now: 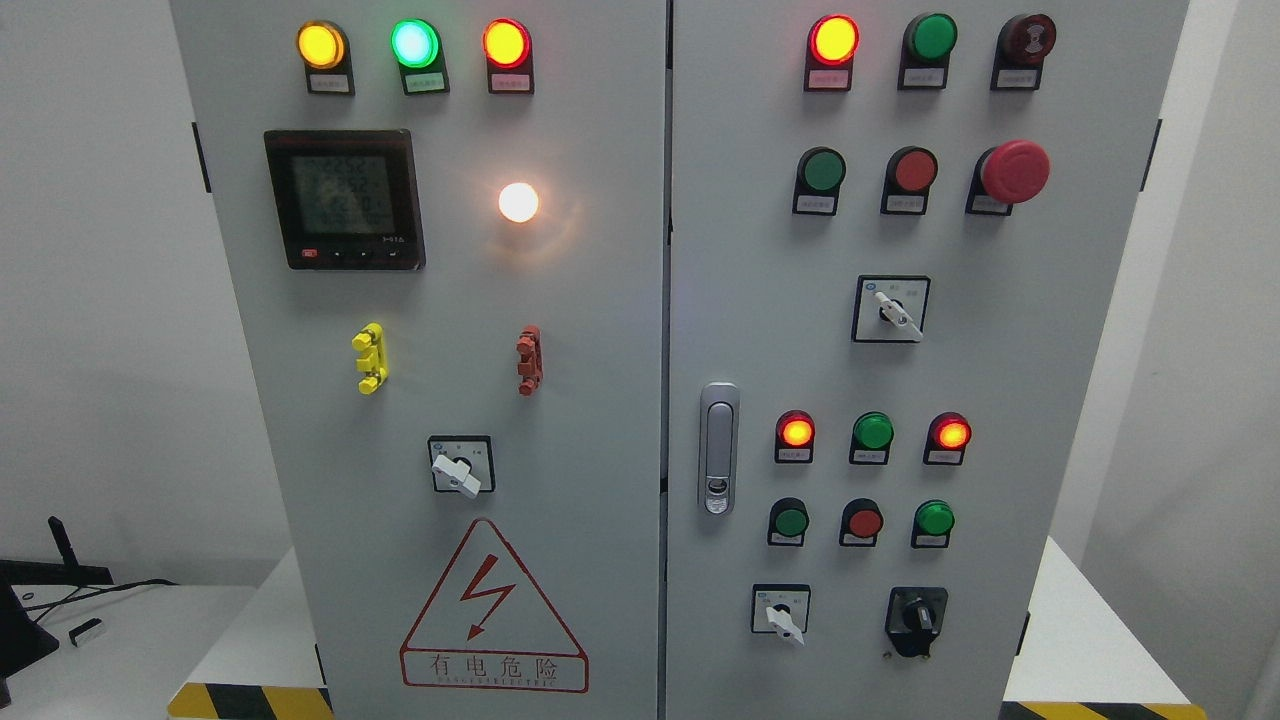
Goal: Trip black knob to open circuit
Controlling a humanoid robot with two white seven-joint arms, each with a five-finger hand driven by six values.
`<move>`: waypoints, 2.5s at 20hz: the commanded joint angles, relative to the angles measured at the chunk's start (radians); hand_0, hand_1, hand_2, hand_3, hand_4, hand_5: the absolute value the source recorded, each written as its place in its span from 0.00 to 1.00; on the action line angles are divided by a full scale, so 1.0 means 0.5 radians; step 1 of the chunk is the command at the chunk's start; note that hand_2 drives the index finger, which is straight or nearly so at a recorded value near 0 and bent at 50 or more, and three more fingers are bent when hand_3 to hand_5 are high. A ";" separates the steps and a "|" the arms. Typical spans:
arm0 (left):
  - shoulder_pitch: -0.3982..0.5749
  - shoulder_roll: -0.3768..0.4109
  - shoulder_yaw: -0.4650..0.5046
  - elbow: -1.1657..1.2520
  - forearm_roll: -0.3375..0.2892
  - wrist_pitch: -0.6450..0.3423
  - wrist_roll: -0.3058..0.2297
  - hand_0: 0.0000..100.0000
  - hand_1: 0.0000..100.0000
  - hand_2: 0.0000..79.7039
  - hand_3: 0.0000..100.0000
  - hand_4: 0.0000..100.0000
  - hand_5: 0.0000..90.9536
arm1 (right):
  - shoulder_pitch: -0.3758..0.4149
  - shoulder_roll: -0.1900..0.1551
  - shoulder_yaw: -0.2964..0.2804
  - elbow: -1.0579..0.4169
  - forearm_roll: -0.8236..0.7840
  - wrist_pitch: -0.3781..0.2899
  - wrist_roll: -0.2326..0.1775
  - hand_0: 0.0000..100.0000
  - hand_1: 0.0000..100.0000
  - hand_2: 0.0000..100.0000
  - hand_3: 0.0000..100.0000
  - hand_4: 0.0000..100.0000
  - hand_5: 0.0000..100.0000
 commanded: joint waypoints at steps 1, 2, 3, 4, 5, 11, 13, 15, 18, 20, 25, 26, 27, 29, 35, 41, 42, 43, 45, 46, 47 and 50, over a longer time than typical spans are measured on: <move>0.000 -0.001 0.000 0.000 0.009 -0.002 0.001 0.12 0.39 0.00 0.00 0.00 0.00 | -0.012 0.040 -0.077 -0.574 -0.014 0.104 0.003 0.38 0.52 0.37 0.79 0.83 0.89; 0.000 -0.001 0.000 0.000 0.009 -0.002 0.001 0.12 0.39 0.00 0.00 0.00 0.00 | -0.012 0.043 -0.089 -0.620 -0.014 0.135 0.000 0.38 0.53 0.37 0.79 0.84 0.90; 0.000 -0.001 0.000 0.000 0.009 -0.002 0.001 0.12 0.39 0.00 0.00 0.00 0.00 | -0.015 0.043 -0.096 -0.663 -0.011 0.157 -0.001 0.38 0.54 0.37 0.79 0.84 0.90; 0.000 -0.001 0.000 0.000 0.009 -0.002 0.001 0.12 0.39 0.00 0.00 0.00 0.00 | -0.021 0.043 -0.096 -0.688 -0.008 0.175 -0.001 0.36 0.55 0.37 0.79 0.85 0.91; 0.000 -0.001 0.000 0.000 0.009 -0.002 0.001 0.12 0.39 0.00 0.00 0.00 0.00 | -0.036 0.043 -0.096 -0.707 -0.002 0.206 -0.004 0.35 0.55 0.36 0.79 0.85 0.92; 0.000 -0.001 0.000 0.000 0.009 -0.002 0.001 0.12 0.39 0.00 0.00 0.00 0.00 | -0.165 0.046 -0.132 -0.897 0.034 0.445 -0.007 0.31 0.63 0.31 0.78 0.89 0.96; 0.000 -0.001 0.000 0.000 0.009 -0.002 0.001 0.12 0.39 0.00 0.00 0.00 0.00 | -0.220 0.046 -0.132 -0.918 0.077 0.506 -0.010 0.31 0.64 0.31 0.78 0.90 0.97; 0.000 -0.001 0.000 0.000 0.009 -0.002 0.001 0.12 0.39 0.00 0.00 0.00 0.00 | -0.291 0.046 -0.132 -0.955 0.114 0.601 -0.013 0.30 0.65 0.30 0.78 0.92 0.98; 0.000 -0.001 0.000 0.000 0.009 -0.002 0.001 0.12 0.39 0.00 0.00 0.00 0.00 | -0.349 0.043 -0.120 -1.007 0.188 0.767 -0.083 0.30 0.66 0.30 0.78 0.93 0.99; 0.000 -0.001 0.000 0.000 0.009 -0.002 0.001 0.12 0.39 0.00 0.00 0.00 0.00 | -0.413 0.046 -0.105 -1.007 0.264 0.856 -0.172 0.30 0.67 0.30 0.78 0.94 1.00; 0.000 0.002 0.000 0.000 0.009 -0.002 0.001 0.12 0.39 0.00 0.00 0.00 0.00 | -0.536 0.043 -0.031 -1.004 0.326 1.052 -0.341 0.30 0.67 0.31 0.78 0.94 1.00; 0.000 -0.001 0.000 0.000 0.009 -0.002 0.001 0.12 0.39 0.00 0.00 0.00 0.00 | -0.564 0.043 -0.028 -1.004 0.326 1.113 -0.344 0.30 0.67 0.31 0.78 0.94 1.00; 0.003 -0.001 0.000 0.000 0.009 -0.002 0.001 0.12 0.39 0.00 0.00 0.00 0.00 | -0.594 0.046 -0.016 -1.001 0.323 1.160 -0.347 0.30 0.67 0.31 0.78 0.94 1.00; 0.000 0.002 0.000 0.000 0.009 -0.002 0.001 0.12 0.39 0.00 0.00 0.00 0.00 | -0.628 0.043 0.009 -1.001 0.323 1.236 -0.375 0.31 0.66 0.31 0.78 0.94 1.00; 0.000 -0.001 0.000 0.000 0.009 -0.002 0.001 0.12 0.39 0.00 0.00 0.00 0.00 | -0.733 0.043 0.055 -1.001 0.326 1.371 -0.381 0.32 0.66 0.31 0.78 0.94 1.00; 0.000 -0.001 0.000 0.000 0.009 -0.002 0.001 0.12 0.39 0.00 0.00 0.00 0.00 | -0.760 0.037 0.095 -0.995 0.323 1.433 -0.375 0.35 0.63 0.33 0.78 0.94 1.00; 0.000 -0.001 0.000 0.000 0.009 -0.002 0.001 0.12 0.39 0.00 0.00 0.00 0.00 | -0.766 0.034 0.104 -0.995 0.323 1.433 -0.372 0.36 0.62 0.33 0.79 0.93 1.00; 0.000 -0.001 0.000 0.000 0.009 -0.002 0.001 0.12 0.39 0.00 0.00 0.00 0.00 | -0.782 0.034 0.110 -0.995 0.320 1.433 -0.360 0.36 0.62 0.33 0.79 0.93 1.00; 0.000 -0.001 0.000 0.000 0.009 -0.002 0.001 0.12 0.39 0.00 0.00 0.00 0.00 | -0.788 0.034 0.137 -0.992 0.317 1.433 -0.311 0.36 0.61 0.34 0.80 0.94 1.00; 0.000 0.002 0.000 0.000 0.009 -0.002 0.001 0.12 0.39 0.00 0.00 0.00 0.00 | -0.785 0.034 0.150 -0.992 0.317 1.433 -0.280 0.36 0.61 0.35 0.80 0.94 1.00; 0.000 -0.001 0.000 0.000 0.009 -0.002 0.001 0.12 0.39 0.00 0.00 0.00 0.00 | -0.791 0.034 0.174 -0.989 0.317 1.433 -0.271 0.37 0.60 0.35 0.81 0.94 1.00; 0.000 -0.001 0.000 0.000 0.009 -0.002 0.001 0.12 0.39 0.00 0.00 0.00 0.00 | -0.834 0.034 0.190 -0.974 0.323 1.461 -0.267 0.37 0.59 0.35 0.81 0.94 1.00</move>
